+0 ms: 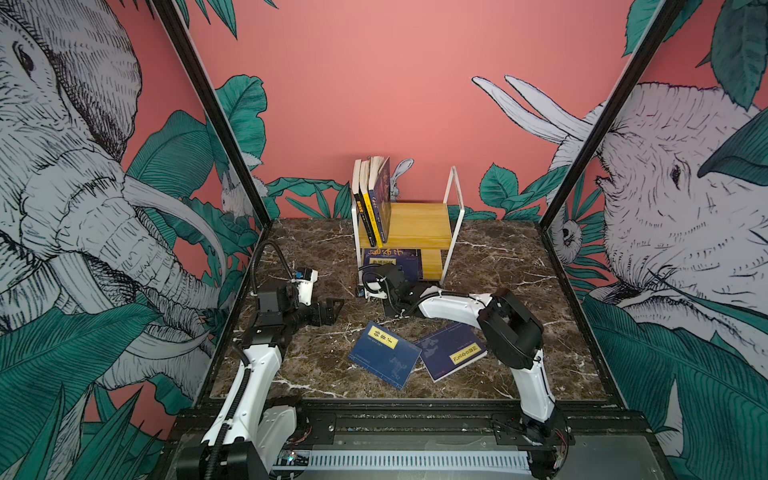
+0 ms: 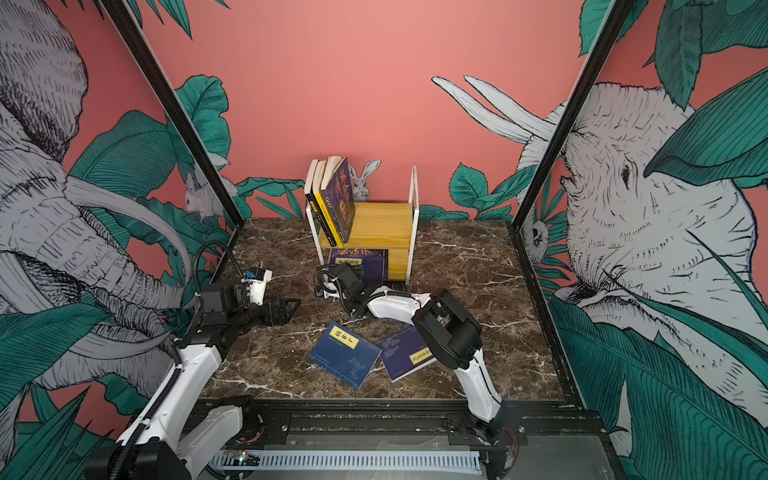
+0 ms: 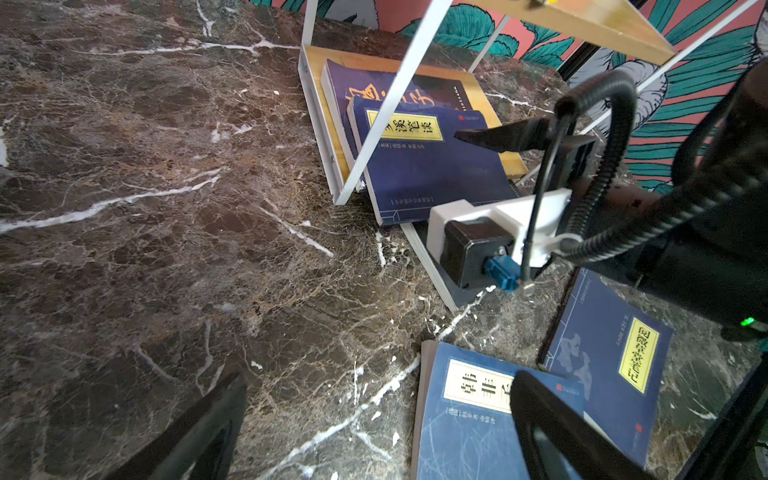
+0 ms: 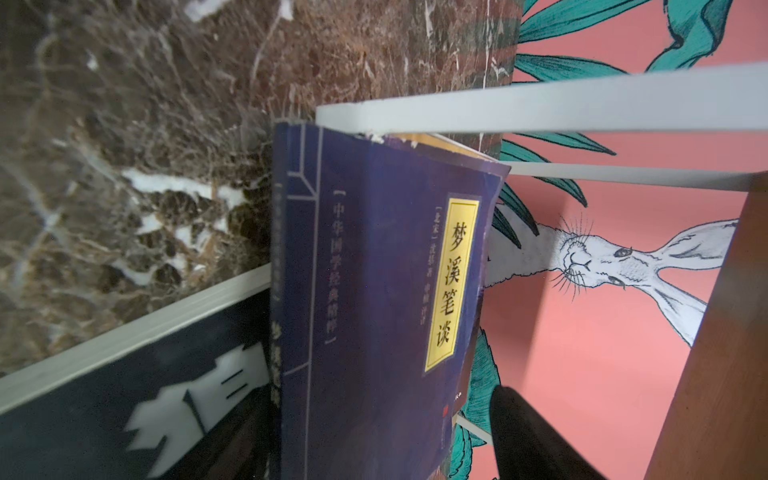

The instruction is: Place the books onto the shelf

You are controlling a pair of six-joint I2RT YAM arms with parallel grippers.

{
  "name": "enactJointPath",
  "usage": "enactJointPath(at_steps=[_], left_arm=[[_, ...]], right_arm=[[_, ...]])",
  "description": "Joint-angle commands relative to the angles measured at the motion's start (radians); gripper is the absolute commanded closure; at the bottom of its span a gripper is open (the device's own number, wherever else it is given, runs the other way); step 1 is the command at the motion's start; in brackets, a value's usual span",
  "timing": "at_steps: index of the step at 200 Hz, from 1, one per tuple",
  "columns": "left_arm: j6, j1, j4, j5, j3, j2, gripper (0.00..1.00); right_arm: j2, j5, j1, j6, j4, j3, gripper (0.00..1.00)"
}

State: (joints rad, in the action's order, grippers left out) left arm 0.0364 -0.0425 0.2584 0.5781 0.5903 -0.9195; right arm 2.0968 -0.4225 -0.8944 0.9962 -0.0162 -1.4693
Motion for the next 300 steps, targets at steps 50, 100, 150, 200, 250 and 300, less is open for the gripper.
enactJointPath(at_steps=[50,100,150,200,250,300], left_arm=[[-0.007,0.004,-0.017,0.016,-0.008,0.020,0.01],[-0.008,0.003,-0.005,0.016,-0.006,0.013,0.01],[-0.012,0.003,-0.004,0.016,-0.005,0.013,0.01],[-0.011,0.002,-0.003,0.016,-0.004,0.009,0.01],[-0.012,0.002,0.002,0.016,-0.002,0.007,0.01],[-0.012,0.002,-0.001,0.014,-0.001,-0.001,0.01]], right_arm=[[-0.092,0.096,0.005,-0.061,0.161,-0.016,0.17],[-0.023,0.061,0.017,-0.099,0.200,-0.109,0.21],[-0.007,0.094,0.026,-0.111,0.236,-0.150,0.22],[-0.021,0.260,0.033,-0.165,0.346,-0.180,0.22],[0.038,0.248,0.040,-0.162,0.382,-0.238,0.25],[0.078,0.231,0.049,-0.158,0.417,-0.264,0.27]])
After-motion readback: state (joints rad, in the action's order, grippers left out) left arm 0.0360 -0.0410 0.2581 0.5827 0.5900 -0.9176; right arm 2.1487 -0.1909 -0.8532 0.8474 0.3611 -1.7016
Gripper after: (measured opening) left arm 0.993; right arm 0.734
